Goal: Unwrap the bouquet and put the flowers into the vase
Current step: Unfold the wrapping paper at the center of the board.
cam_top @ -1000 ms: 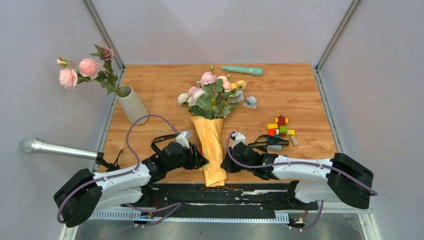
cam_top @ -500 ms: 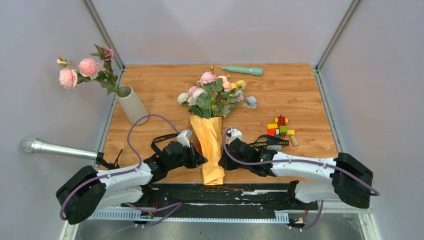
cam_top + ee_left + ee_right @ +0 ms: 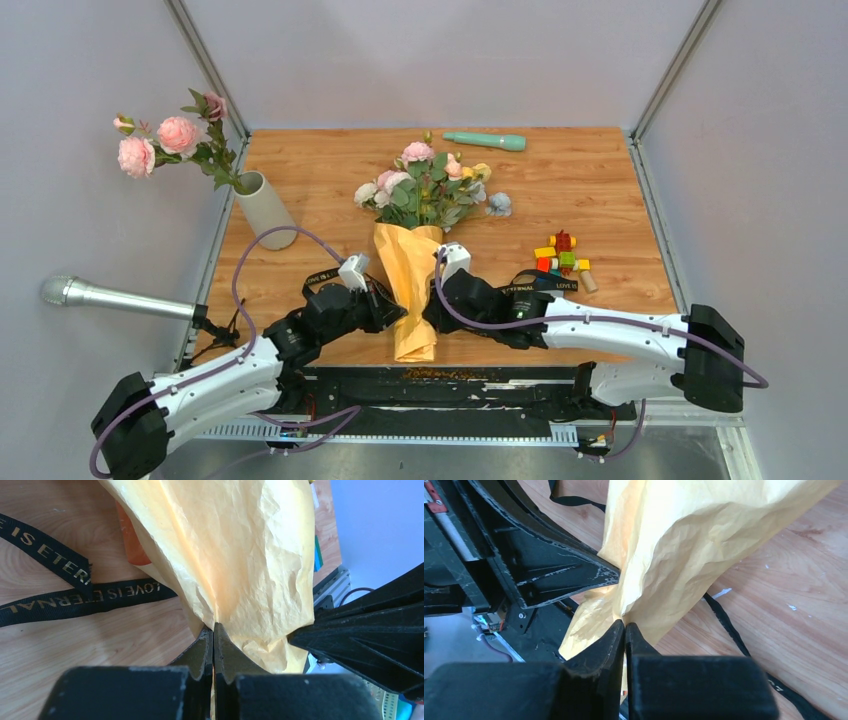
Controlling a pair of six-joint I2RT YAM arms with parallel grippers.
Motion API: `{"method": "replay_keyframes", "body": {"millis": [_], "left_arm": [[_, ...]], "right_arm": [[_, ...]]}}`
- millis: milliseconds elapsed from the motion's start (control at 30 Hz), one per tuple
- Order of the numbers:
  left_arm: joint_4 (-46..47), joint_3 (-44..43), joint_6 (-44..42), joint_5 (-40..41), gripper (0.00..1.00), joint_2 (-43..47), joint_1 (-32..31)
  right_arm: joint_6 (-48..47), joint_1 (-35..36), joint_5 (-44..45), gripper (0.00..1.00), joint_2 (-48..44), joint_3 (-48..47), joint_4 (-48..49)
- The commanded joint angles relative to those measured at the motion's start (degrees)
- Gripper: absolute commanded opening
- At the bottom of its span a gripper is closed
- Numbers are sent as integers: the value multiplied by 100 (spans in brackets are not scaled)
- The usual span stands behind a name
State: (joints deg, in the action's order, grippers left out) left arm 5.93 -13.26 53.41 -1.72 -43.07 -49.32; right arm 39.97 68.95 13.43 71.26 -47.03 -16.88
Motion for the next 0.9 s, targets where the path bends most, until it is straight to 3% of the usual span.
{"method": "replay_keyframes", "body": {"millis": [0,167,267,433,567,867], "left_arm": [[-243,-268,-161,114,0,186,49],[-28,-73,-44,-81,0,194,187],[51,-37,6,-139,0,188,220],[32,-36,-6,-131,0,193,221],[28,-14,10,-142,0,193,221],[28,-23,0,-170,0,164,221]], "right_arm": [[-80,22,380,16,-355,-167,71],[25,-39,973,58,-1093,340,61],[96,-337,878,68,-1512,992,441],[114,-1104,-133,84,-1990,2234,1710],[149,-1561,-986,87,-2039,3031,3199],[92,-2016,-2296,86,-1293,3650,5254]]}}
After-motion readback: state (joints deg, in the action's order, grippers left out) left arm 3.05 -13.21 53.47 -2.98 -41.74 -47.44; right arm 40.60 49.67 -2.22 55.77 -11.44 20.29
